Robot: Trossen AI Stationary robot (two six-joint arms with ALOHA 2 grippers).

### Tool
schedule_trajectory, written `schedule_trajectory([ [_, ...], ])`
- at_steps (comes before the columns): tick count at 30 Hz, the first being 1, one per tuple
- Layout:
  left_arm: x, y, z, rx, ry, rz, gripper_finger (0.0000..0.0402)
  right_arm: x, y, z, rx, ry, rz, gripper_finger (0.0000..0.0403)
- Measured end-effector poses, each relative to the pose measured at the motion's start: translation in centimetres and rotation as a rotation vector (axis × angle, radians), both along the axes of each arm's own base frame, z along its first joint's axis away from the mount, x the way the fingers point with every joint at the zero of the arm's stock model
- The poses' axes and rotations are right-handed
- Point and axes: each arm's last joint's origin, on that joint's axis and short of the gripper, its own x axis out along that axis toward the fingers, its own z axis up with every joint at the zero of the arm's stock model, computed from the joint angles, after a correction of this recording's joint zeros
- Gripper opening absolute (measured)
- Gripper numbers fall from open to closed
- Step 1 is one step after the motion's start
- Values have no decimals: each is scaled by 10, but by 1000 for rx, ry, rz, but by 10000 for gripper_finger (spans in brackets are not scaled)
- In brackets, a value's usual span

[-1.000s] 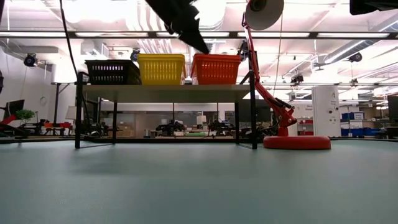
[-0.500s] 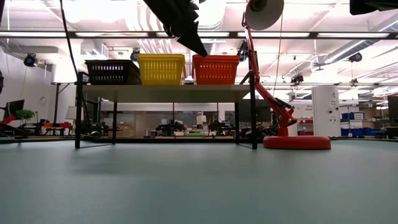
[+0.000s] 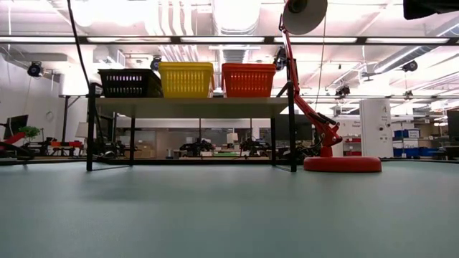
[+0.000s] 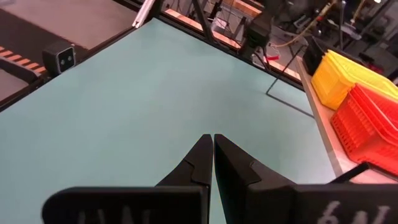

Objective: Stack baskets on shelf by color
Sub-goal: Stack the black bin on top of the black bins on the shelf

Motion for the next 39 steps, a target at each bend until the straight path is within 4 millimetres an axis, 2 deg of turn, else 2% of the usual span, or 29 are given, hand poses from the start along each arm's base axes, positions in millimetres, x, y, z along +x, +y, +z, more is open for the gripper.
schedule_trajectory([
  [4, -5, -25, -16, -13, -56, -72, 58, 1, 1, -1, 36, 9, -33, 9],
  [8, -12, -41, -33, -32, -112, -117, 58, 5, 5, -5, 100, 42, -69, 9],
  [12, -18, -48, -49, -43, -142, -141, 58, 14, 15, -11, 198, 74, -117, 9],
  [17, -21, -48, -54, -40, -153, -133, 58, 28, 32, -24, 353, 166, -193, 9],
  [25, -22, -47, -47, 52, -175, -150, 58, 43, 58, -43, 621, 465, -268, 9],
  [31, -22, -46, -44, 85, -186, -155, 58, 44, 68, -52, 756, 813, -508, 9],
  [35, -22, -46, -43, 84, -187, -156, 58, 42, 73, -52, 723, 1048, -711, 9],
  [39, -22, -46, -44, 85, -186, -156, 58, 43, 76, -50, 631, 1121, -816, 9],
])
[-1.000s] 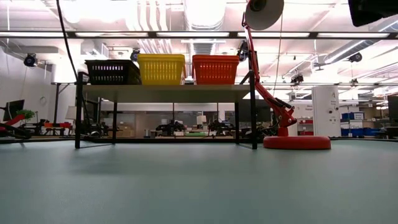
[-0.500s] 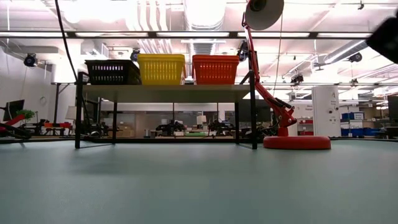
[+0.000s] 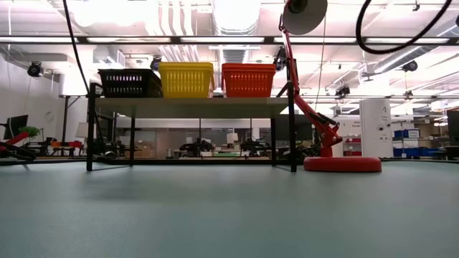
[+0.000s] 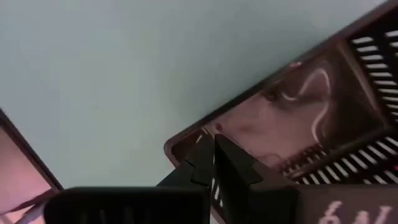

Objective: Stack baskets on shelf by color
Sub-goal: Stack the black bin on top of the black bins on the shelf

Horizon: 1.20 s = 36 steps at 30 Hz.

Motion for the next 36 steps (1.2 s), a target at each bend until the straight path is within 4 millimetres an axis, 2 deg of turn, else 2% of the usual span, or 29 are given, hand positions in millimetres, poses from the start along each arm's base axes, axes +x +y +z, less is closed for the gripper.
schedule_trajectory([
  [7, 0, 0, 0, 18, 1, -2, 58, 5, 6, 12, 1, 8, 10, 15],
  [10, 0, 0, -1, 25, 3, -3, 58, 3, 10, 12, 6, 2, 194, 36],
  [15, 0, 0, -1, 26, 4, -2, 58, -12, 25, 5, 20, 65, 468, 84],
  [23, 0, 1, -1, 32, 5, 1, 58, -24, 44, -16, -35, 146, 558, 136],
  [30, 0, 2, 0, 53, 0, 5, 58, -22, 49, -34, -91, 202, 563, 115],
  [36, 0, 2, 1, 53, -3, 7, 58, -22, 48, -36, -123, 208, 536, 99],
])
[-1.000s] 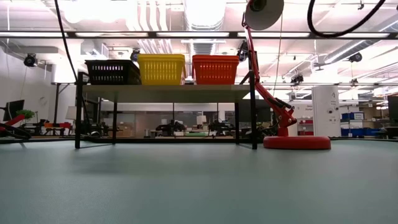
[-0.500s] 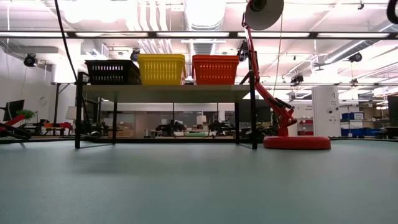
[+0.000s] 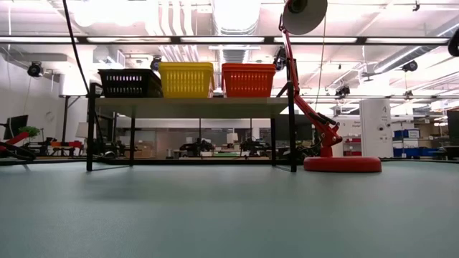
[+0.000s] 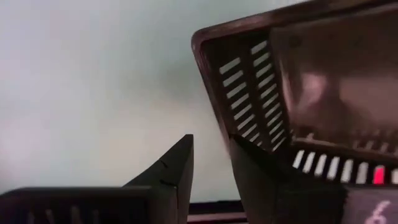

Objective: Stack baskets on shelf by color
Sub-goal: Stack the black bin on top of the black bins on the shelf

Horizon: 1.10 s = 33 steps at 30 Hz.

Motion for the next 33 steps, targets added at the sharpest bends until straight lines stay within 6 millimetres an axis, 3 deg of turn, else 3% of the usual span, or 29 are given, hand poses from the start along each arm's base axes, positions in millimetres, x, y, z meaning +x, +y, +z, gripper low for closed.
schedule_trajectory([
  [13, 0, 0, 0, 0, 0, 0, 58, 3, -5, 1, -95, -136, 75, 93],
  [21, 0, 0, 0, -9, 1, 2, 58, 14, -11, 2, -142, -220, 131, 15],
  [26, 1, -1, -2, -9, 5, 0, 58, 38, -18, 2, -195, -378, 185, 10],
  [33, 0, -2, -2, -135, 9, 16, 58, 97, -43, 4, -188, -571, 240, 9],
])
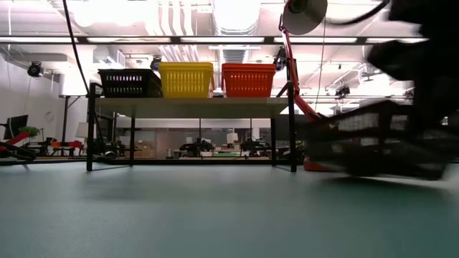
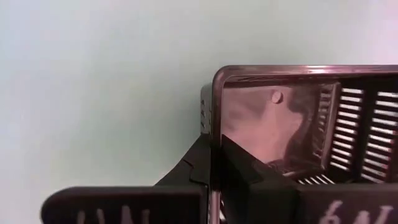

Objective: Stack baskets on shelf by color
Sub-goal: Stack the black bin on top of the black bins on the shelf

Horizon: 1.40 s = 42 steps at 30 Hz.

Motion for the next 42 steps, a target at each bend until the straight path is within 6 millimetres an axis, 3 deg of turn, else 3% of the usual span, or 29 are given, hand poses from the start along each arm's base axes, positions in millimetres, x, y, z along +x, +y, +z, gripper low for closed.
schedule_trajectory([
  [5, -2, -4, -4, -66, 31, 1, 58, 41, -22, 1, 2, -126, 89, 9],
  [10, -9, -12, -3, -112, 77, -4, 58, 64, -40, 6, 73, -192, 172, 9],
  [14, -19, -16, 6, -189, 116, 27, 58, 72, -53, 7, 119, -191, 175, 21],
  [21, -27, -15, 11, -259, 128, 84, 58, 75, -60, 4, 104, -178, 181, 85],
  [26, -26, -16, 8, -314, 132, 107, 58, 64, -64, 16, 105, -150, 166, 118],
  [32, -13, -15, -3, -424, 121, 243, 58, 39, -69, 44, 141, -185, 124, 121],
  [36, 3, -19, -8, -514, 124, 277, 58, 19, -68, 57, 162, -281, 155, 109],
  [42, 42, -30, -14, -517, 167, 312, 58, -4, -71, 72, 130, -454, 213, 90],
])
